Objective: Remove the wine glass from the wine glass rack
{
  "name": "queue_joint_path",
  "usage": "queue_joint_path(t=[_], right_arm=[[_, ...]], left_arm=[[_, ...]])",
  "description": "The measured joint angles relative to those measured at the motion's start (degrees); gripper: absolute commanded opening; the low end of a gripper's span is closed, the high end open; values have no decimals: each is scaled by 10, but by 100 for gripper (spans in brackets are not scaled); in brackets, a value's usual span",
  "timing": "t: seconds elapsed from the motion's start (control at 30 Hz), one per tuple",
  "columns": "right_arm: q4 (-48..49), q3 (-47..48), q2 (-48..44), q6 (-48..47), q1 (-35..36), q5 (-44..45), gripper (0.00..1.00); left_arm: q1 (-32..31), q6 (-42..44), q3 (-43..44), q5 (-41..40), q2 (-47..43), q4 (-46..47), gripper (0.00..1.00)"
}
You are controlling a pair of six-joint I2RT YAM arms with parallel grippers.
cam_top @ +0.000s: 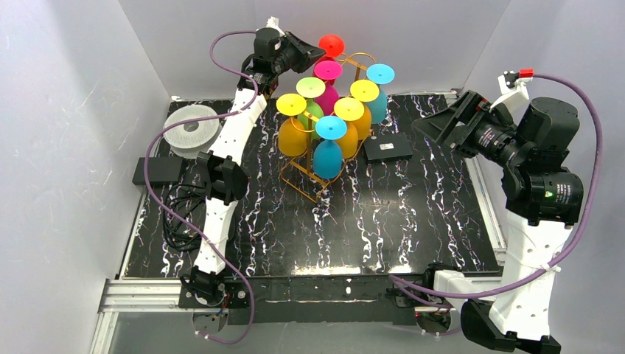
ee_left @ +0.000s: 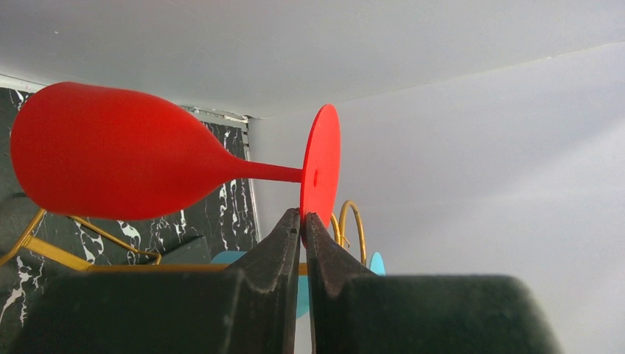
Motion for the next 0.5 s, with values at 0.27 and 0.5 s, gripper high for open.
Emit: queue_joint_path(t=[0.27,0.5], right_arm=[[0,0,0,-5,3,2,97],[0,1,0,-7,6,6,97]], left_arm=[[0,-7,0,-7,0,0,0],[0,-19,0,-17,0,3,0]])
